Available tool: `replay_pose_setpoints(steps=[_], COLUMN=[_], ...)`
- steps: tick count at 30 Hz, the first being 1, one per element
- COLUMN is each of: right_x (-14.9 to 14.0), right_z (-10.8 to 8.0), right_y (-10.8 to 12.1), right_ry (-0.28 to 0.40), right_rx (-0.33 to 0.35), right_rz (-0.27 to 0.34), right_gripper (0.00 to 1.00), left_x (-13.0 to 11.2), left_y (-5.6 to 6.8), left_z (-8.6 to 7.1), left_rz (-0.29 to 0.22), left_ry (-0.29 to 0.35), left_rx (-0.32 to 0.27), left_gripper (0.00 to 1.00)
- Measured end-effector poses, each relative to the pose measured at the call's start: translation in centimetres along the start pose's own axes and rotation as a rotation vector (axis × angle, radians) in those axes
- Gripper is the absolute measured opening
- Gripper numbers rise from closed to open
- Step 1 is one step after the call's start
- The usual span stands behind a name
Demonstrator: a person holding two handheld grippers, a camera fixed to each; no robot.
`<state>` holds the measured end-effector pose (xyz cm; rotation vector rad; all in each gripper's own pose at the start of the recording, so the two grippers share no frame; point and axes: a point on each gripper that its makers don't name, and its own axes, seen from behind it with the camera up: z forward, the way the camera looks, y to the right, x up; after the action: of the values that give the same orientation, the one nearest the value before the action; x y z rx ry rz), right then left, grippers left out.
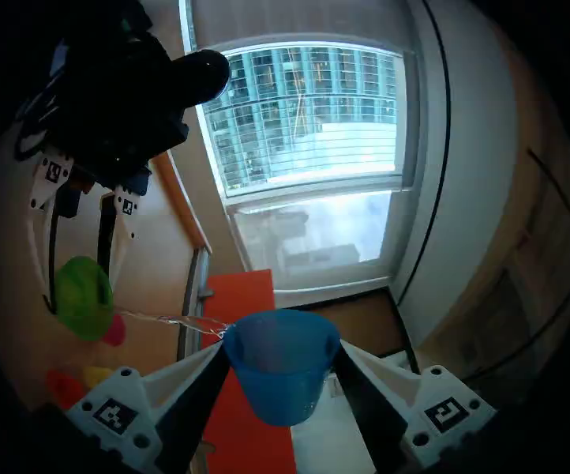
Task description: Pour water
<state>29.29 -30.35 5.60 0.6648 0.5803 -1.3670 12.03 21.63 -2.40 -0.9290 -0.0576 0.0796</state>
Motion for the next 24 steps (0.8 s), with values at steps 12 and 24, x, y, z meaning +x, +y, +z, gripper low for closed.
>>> replay_pose_setpoints(steps=[12,24], right_x=[0.7,1.1], right_z=[-0.1,0.0], right_y=[0.3,0.2], right_ry=[0.006,0.009], right_rx=[-0.013,-0.011], right_rz=[-0.064,-0.148], right_gripper=[0.90,0.90], left_x=[0.1,0.2], left_y=[0.2,0.1], left_z=[0.0,0.1], left_rz=[0.005,0.005], left_ry=[-0.001,0.000], left_rx=[-0.001,0.003], left_gripper=[0.86,0.86])
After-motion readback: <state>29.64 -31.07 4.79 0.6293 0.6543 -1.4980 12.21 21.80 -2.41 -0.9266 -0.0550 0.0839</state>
